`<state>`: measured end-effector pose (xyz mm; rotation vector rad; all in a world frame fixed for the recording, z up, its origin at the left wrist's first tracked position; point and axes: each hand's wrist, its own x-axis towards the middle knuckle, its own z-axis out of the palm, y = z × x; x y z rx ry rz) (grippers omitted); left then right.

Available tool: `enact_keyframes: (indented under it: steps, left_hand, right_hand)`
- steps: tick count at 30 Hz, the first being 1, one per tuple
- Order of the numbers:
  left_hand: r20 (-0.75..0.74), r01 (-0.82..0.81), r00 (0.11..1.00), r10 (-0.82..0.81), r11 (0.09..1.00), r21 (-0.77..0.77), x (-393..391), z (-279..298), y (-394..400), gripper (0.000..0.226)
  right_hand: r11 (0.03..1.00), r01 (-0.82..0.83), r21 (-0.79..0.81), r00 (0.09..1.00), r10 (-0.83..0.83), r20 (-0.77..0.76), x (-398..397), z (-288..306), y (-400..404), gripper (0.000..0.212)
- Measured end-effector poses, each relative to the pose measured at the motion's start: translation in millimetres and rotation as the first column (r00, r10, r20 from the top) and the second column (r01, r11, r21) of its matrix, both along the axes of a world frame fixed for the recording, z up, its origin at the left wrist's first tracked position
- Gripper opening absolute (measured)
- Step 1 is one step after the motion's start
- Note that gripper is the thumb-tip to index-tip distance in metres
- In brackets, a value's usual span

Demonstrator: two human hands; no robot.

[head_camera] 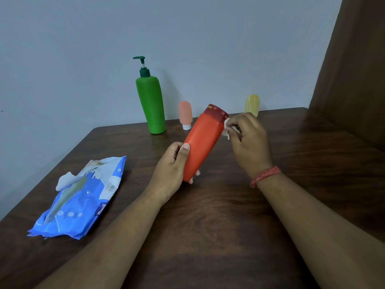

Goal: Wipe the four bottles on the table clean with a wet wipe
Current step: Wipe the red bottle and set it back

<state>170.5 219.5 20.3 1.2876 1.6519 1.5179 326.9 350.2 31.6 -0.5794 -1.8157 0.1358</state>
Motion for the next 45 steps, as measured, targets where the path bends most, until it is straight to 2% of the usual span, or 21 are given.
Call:
enact_keyframes:
  steps: [3, 5, 9, 11, 13, 15, 18, 22, 24, 26, 28, 31, 34, 38, 43, 45]
  left_hand:
    - [-0.028, 0.035, 0.999, -0.036, 0.999, -0.037, 1, 0, 0, 0.031]
    - [-0.035, 0.051, 0.998, -0.053, 0.997, -0.062, 1, 0, -1, 0.031]
    - [0.116, 0.031, 0.993, -0.031, 1.0, -0.003, -1, 0, -1, 0.029]
    - [0.161, 0.019, 0.987, -0.024, 0.999, 0.032, -5, 1, -1, 0.027]
    - [0.145, 0.061, 0.987, -0.064, 0.998, 0.024, -8, 1, -1, 0.037]
    - [0.173, 0.106, 0.979, -0.106, 0.994, 0.007, -11, 0, -2, 0.046]
    - [0.291, 0.138, 0.948, -0.132, 0.99, 0.0, -20, 0, -2, 0.048]
    - [0.349, 0.226, 0.914, -0.209, 0.974, -0.007, -32, 1, -5, 0.079]
    - [0.34, 0.244, 0.914, -0.223, 0.969, -0.02, -33, 1, -5, 0.082]
    - [0.34, 0.228, 0.918, -0.205, 0.973, -0.027, -33, 1, -5, 0.066]
    - [0.355, 0.176, 0.922, -0.154, 0.984, -0.029, -34, 1, -5, 0.048]
    - [0.375, 0.112, 0.922, -0.098, 0.994, -0.016, -34, 1, -4, 0.045]
    - [0.387, 0.063, 0.92, -0.061, 0.998, 0.006, -35, 1, -2, 0.045]
    - [0.419, 0.025, 0.908, -0.028, 1.0, 0.011, -41, 0, -2, 0.047]
    - [0.386, 0.086, 0.921, -0.058, 0.995, -0.056, -44, 1, -4, 0.051]
    - [0.401, 0.09, 0.914, -0.059, 0.994, -0.059, -41, 3, -7, 0.05]
  right_hand:
    - [0.998, -0.035, -0.053, 0.991, 0.028, -0.131, 0, 7, -4, 0.008]
    - [0.997, -0.048, -0.056, 0.986, 0.038, -0.162, -2, 9, -5, 0.007]
    - [0.99, -0.087, -0.114, 0.989, 0.072, -0.13, -4, 2, -7, 0.013]
    - [0.965, -0.137, -0.223, 0.97, 0.085, -0.23, -3, 3, -4, 0.018]
    - [0.899, -0.309, -0.31, 0.905, 0.177, -0.387, -1, 8, -3, 0.023]
    - [0.817, -0.471, -0.332, 0.84, 0.3, -0.453, 1, 16, -7, 0.03]
    - [0.776, -0.54, -0.325, 0.806, 0.366, -0.466, -1, 23, -19, 0.027]
    - [0.773, -0.58, -0.258, 0.73, 0.352, -0.585, 1, 34, -22, 0.02]
    - [0.775, -0.579, -0.252, 0.768, 0.415, -0.488, 4, 38, -24, 0.021]
    - [0.785, -0.564, -0.257, 0.817, 0.484, -0.314, 6, 39, -26, 0.022]
    - [0.79, -0.561, -0.246, 0.827, 0.522, -0.211, 8, 38, -26, 0.023]
    - [0.827, -0.531, -0.185, 0.847, 0.521, -0.105, 11, 38, -24, 0.022]
    - [0.853, -0.498, -0.153, 0.867, 0.495, -0.061, 12, 35, -22, 0.023]
    - [0.874, -0.451, -0.183, 0.89, 0.456, -0.013, 12, 32, -19, 0.039]
    - [0.896, -0.407, -0.175, 0.9, 0.426, 0.089, 11, 30, -18, 0.047]
    - [0.893, -0.408, -0.188, 0.904, 0.424, 0.051, 8, 29, -19, 0.045]
